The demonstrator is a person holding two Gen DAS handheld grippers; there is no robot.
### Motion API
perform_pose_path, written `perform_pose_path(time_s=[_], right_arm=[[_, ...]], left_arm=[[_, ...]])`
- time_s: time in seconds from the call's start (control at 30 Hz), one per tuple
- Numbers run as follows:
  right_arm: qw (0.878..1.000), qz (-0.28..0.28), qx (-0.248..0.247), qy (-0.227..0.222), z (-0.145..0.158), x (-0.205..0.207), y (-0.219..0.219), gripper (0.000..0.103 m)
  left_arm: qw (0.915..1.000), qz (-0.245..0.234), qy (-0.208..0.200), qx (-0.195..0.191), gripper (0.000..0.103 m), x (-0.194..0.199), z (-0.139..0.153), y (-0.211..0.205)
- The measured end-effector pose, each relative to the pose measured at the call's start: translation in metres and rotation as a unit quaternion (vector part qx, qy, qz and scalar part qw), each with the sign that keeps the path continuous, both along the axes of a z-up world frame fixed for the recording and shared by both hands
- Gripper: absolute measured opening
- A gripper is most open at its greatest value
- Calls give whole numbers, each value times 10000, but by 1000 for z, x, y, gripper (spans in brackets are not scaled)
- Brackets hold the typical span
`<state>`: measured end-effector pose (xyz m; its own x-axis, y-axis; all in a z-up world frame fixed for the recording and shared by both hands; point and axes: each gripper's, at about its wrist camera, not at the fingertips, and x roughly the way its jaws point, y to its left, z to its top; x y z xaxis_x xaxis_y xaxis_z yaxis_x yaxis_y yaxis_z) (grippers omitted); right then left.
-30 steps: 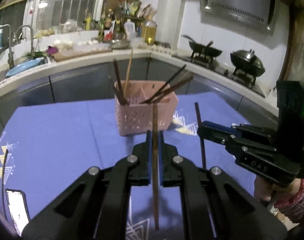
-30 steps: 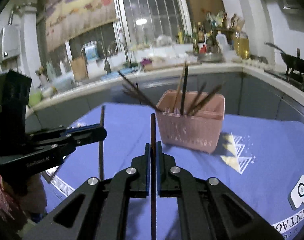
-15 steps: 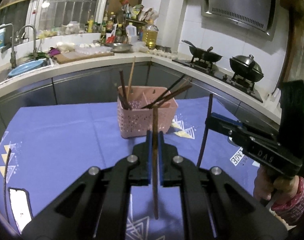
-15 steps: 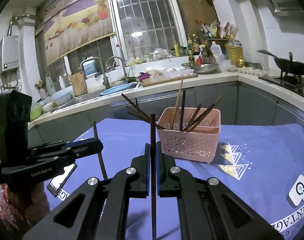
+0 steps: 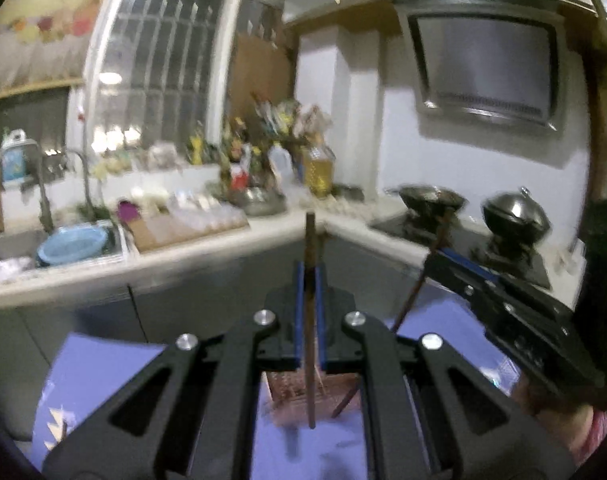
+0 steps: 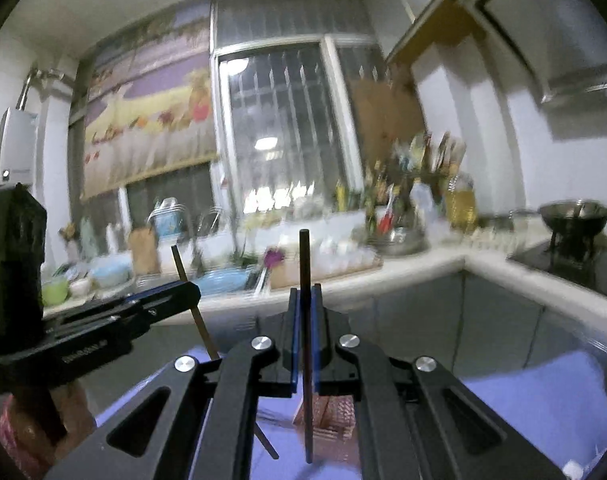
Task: Organize utensils
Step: 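Lower both chopsticks into the caddy and open both tools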
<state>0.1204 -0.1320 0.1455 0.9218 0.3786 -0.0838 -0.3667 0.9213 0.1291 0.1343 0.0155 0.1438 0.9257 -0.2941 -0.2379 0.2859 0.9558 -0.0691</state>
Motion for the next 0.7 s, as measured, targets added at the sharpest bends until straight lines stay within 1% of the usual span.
perform_pose_path(time_s=[0.1,0.2,0.3,0.4,0.53,0.7], right_arm=[[9991,-307,-31,-301,-1,20,6,5],[9979,-503,-187,-370,-16,39,9,5],[9980,-516,-249,-258,-34,56,5,5],[9986,-449,-262,-45,-51,71,2,5],[9987,-344,-298,225,-67,79,3,5],[9981,-248,-313,464,-83,78,8,5]], left_arm=[[9989,344,-312,57,5,22,5,-10],[9976,599,-318,126,5,38,-10,-19],[9969,747,-209,139,5,50,-35,-26],[9964,818,-146,143,5,57,-53,-28],[9969,783,84,78,5,68,-73,-26],[9969,711,288,185,5,73,-93,-26]])
